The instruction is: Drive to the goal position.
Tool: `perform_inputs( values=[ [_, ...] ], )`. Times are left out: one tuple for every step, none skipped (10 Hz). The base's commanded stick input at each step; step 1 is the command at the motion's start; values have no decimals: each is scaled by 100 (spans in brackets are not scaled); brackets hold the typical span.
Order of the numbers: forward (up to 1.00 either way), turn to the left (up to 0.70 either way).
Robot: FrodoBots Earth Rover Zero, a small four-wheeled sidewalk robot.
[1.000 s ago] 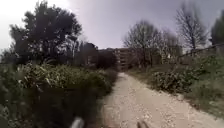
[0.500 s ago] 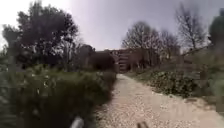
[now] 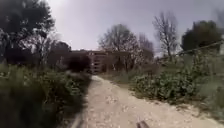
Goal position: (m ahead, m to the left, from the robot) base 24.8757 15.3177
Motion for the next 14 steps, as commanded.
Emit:
perform_inputs(
  values=[
    [85, 0],
    [85, 0],
    [85, 0],
    [85, 0],
    [85, 0],
    [85, 0],
    [85, 0],
    [85, 0],
    [85, 0],
    [85, 0],
    [85, 0],
    [85, 0],
    [85, 0],
    [85, 34]
  ],
)
